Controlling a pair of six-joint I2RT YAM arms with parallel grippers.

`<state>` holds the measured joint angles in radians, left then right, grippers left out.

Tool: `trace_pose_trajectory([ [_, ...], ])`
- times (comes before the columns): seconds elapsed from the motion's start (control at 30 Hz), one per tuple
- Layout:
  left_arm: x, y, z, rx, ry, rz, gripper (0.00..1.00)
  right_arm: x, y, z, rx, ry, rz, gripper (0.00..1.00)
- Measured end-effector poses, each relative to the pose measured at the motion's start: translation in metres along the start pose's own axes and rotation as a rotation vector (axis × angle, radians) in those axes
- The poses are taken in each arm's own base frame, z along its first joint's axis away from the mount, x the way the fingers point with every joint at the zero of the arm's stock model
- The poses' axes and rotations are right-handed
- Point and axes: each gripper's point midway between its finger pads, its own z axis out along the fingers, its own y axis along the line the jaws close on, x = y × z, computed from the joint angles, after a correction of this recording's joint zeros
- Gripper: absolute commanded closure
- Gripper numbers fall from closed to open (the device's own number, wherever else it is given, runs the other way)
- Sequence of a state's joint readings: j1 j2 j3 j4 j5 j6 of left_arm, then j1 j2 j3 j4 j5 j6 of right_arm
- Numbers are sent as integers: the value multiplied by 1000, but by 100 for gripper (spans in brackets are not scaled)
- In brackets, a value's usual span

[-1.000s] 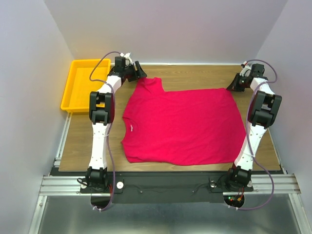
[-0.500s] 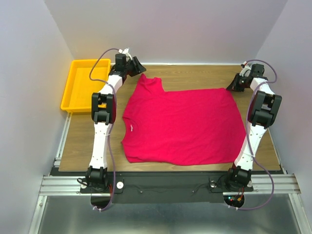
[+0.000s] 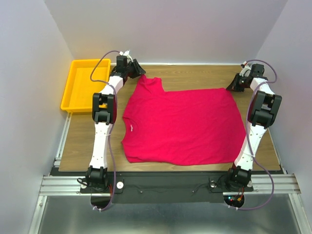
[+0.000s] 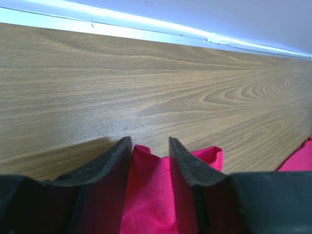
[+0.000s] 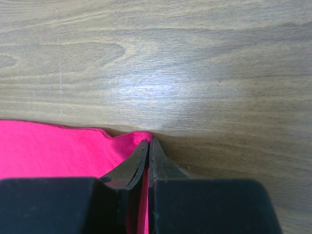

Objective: Fold and stack the t-shirts
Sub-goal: Flatten the tshirt out

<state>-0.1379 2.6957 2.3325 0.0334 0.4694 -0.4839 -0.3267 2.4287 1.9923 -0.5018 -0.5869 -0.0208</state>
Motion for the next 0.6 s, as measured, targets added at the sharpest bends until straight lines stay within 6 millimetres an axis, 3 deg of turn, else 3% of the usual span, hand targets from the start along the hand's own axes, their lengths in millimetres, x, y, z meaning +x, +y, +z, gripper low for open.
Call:
trace_pose_trajectory([
  [0.43, 7, 2, 0, -17, 23, 5, 56, 0, 0, 0, 0, 0, 3, 97],
  [0.6, 9, 6, 0, -33, 27, 13, 73, 0, 0, 0, 0, 0, 3, 97],
])
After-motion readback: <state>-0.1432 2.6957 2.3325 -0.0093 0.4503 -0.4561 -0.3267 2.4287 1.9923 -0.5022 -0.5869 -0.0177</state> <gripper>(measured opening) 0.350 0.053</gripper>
